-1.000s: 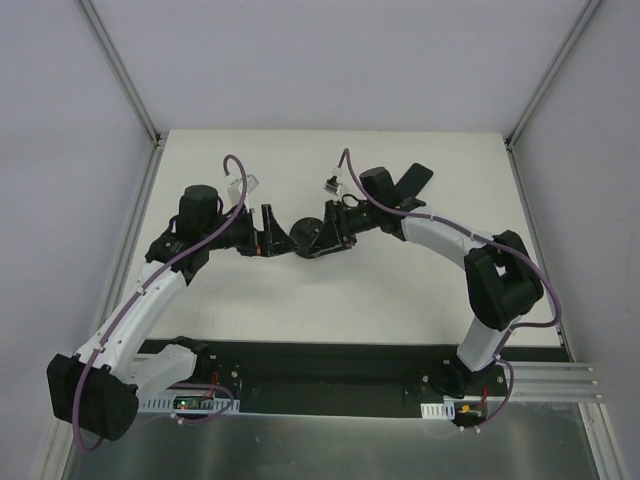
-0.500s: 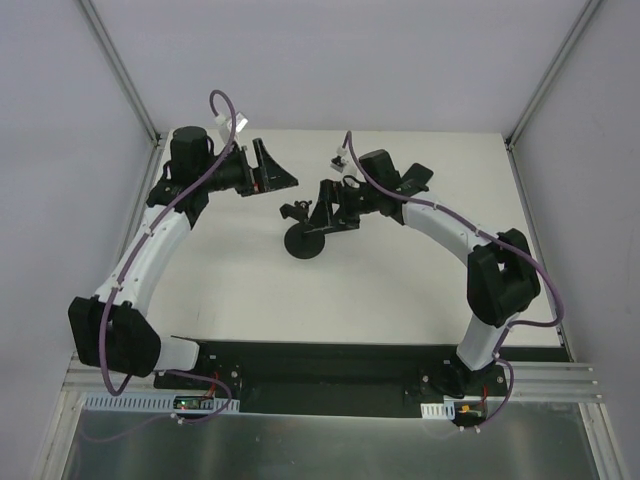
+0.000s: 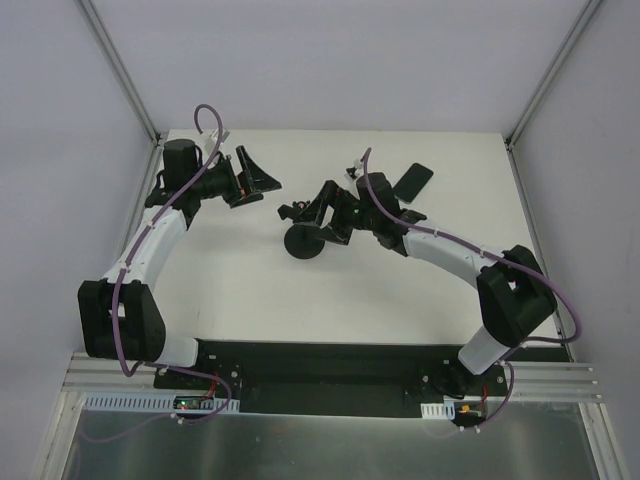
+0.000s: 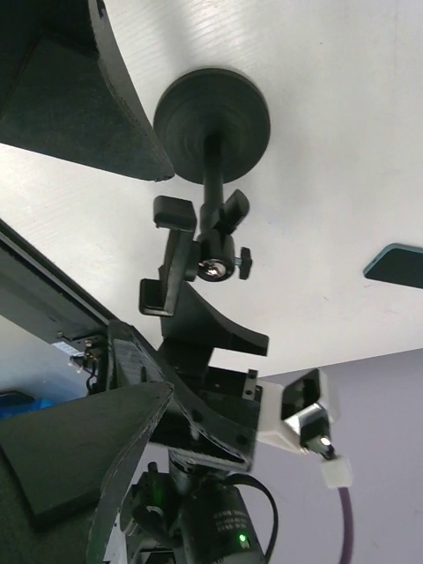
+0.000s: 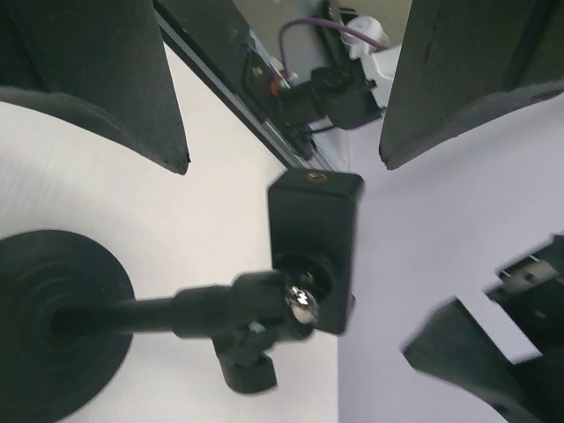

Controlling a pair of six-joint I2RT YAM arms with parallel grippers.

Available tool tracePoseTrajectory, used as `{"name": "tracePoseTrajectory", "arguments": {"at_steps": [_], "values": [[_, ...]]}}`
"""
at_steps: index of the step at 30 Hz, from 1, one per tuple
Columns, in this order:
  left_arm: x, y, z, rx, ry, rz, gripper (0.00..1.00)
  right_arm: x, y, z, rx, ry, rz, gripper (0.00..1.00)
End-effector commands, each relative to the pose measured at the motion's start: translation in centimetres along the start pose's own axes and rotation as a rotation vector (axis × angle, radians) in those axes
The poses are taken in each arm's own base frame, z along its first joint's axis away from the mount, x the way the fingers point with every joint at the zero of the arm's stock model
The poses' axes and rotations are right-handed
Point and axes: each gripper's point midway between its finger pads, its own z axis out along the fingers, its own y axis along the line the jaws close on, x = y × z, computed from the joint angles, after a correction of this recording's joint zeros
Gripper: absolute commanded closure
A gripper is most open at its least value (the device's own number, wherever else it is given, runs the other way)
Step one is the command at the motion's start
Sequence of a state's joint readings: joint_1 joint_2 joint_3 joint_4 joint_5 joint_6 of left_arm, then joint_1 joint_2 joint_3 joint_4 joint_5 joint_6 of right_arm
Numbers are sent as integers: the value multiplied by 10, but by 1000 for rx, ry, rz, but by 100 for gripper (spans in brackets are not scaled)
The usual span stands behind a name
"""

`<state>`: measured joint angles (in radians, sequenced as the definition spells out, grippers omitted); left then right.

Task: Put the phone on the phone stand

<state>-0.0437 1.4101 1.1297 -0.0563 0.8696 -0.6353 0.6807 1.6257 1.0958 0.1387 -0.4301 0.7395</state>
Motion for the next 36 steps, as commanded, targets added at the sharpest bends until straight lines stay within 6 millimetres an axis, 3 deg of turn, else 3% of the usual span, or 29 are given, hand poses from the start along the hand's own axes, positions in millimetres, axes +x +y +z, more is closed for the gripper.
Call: {"name": "tracePoseTrajectory", "arguments": {"at_steps": [1,4,7,13,17,20,27,30,34,35,36], "values": [[1,0,-5,32,-10,47,6,-37,53,-2,-139,-112,70,8],[0,-6,-4,62,-16,36,7,-35,58,4,-138,-133,85,12],[1,14,-2,-8,-50,48,8,-42,39,6,-77,-212,205,19],[2,6,-5,2,-56,52,12,-40,44,19,-105,-233,314,31],[0,5,-6,2,-60,54,12,-39,44,27,-122,-225,360,50],[2,-3,-10,21,-60,72,12,-39,41,27,-123,-243,360,60],[2,-2,-12,-4,-85,89,12,-34,26,25,-134,-271,335,86],[6,6,-4,-4,-53,56,12,-30,27,26,-153,-223,241,91],[10,-1,-3,23,-30,47,12,-25,11,29,-167,-165,165,99],[13,0,-4,21,-29,45,12,-20,-2,33,-156,-149,163,99],[13,-4,-7,21,-43,56,12,-29,1,31,-199,-167,135,99]]}}
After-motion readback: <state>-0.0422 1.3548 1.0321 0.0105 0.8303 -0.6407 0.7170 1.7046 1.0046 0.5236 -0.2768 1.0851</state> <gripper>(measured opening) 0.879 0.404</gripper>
